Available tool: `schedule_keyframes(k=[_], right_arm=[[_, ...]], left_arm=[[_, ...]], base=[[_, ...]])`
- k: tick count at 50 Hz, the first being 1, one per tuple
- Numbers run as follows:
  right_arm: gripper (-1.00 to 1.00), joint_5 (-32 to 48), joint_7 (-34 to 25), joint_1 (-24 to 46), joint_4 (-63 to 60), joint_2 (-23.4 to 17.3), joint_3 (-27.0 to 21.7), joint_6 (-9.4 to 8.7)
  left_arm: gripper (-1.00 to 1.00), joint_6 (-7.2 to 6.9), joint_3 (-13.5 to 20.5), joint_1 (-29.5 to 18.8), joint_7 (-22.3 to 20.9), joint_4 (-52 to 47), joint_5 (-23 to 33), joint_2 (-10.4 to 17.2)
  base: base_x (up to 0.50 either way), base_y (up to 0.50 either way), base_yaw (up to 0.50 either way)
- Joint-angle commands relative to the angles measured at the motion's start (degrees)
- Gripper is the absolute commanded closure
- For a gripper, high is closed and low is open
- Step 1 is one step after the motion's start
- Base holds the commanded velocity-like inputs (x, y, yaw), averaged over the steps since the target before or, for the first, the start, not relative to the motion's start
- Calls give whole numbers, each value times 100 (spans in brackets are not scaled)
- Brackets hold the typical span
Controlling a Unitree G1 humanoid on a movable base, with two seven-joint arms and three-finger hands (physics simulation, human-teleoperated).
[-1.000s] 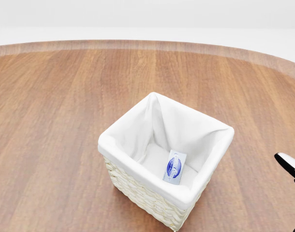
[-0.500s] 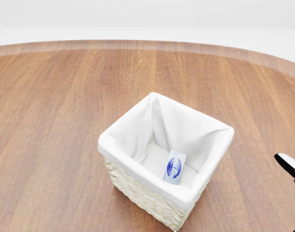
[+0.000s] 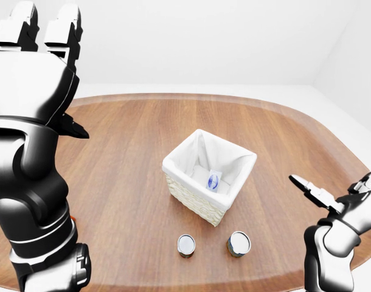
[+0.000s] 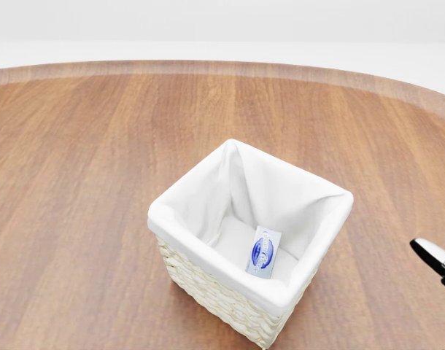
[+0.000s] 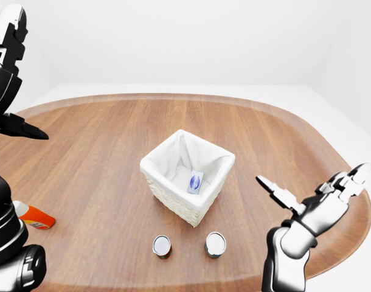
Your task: Pick up the alphabet soup and the cream cheese box, and put them in the basket.
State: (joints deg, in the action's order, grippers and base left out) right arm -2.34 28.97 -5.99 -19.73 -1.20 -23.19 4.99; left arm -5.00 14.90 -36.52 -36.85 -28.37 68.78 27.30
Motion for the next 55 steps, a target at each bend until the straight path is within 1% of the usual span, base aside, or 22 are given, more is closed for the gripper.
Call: schedule_keyframes(k=[1, 6, 13, 19, 28, 33, 35, 36, 41, 43, 47, 48, 55], right_arm=[[-100, 115, -207, -118, -187, 54, 23, -44], [-100, 198, -388, -164, -266, 79, 27, -85], [-100, 268, -696, -305, -606, 145, -8, -257], [-100, 308, -959, -424, -843, 223, -52, -347], [-100, 333, -1278, -462, -729, 246, -106, -230], [-100, 401, -1506, -566, -896, 286, -98, -272], [-100, 430, -1599, -602, -915, 309, -96, -252], [-100, 480, -1650, -615, -870, 306, -87, -193], [-100, 571, -1841, -697, -919, 356, -68, -162], [-100, 561, -1891, -725, -987, 378, -87, -190], [-100, 590, -2078, -755, -1196, 389, -113, -367], [-100, 583, -2135, -771, -1225, 393, -138, -378], [-100, 462, -2387, -863, -1196, 493, -320, -238]], left_arm=[[-100, 0, 9, -6, 6, 14, 7, 13], [-100, 0, 6, 0, 15, 22, 8, 12], [-100, 0, 8, -16, 16, 45, 14, 23], [-100, 0, 30, -97, 47, 188, 48, 73], [-100, 0, 27, -95, 44, 241, 23, 92], [-100, 0, 18, -80, 40, 227, 32, 92], [-100, 0, 18, -70, 48, 230, 32, 87], [-100, 0, 18, -64, 57, 233, 28, 84], [-100, 0, 14, -73, 38, 232, 40, 83], [-100, 0, 12, -77, 32, 230, 47, 84], [-100, 0, 16, -89, 28, 255, 41, 80], [-100, 0, 18, -89, 36, 264, 38, 81], [-100, 0, 5, -99, 9, 241, 72, 89]], base=[[0, 0, 0], [0, 0, 0], [0, 0, 0], [0, 0, 0], [0, 0, 0], [0, 0, 0], [0, 0, 0], [0, 0, 0], [0, 0, 0], [0, 0, 0], [0, 0, 0], [0, 0, 0], [0, 0, 0]])
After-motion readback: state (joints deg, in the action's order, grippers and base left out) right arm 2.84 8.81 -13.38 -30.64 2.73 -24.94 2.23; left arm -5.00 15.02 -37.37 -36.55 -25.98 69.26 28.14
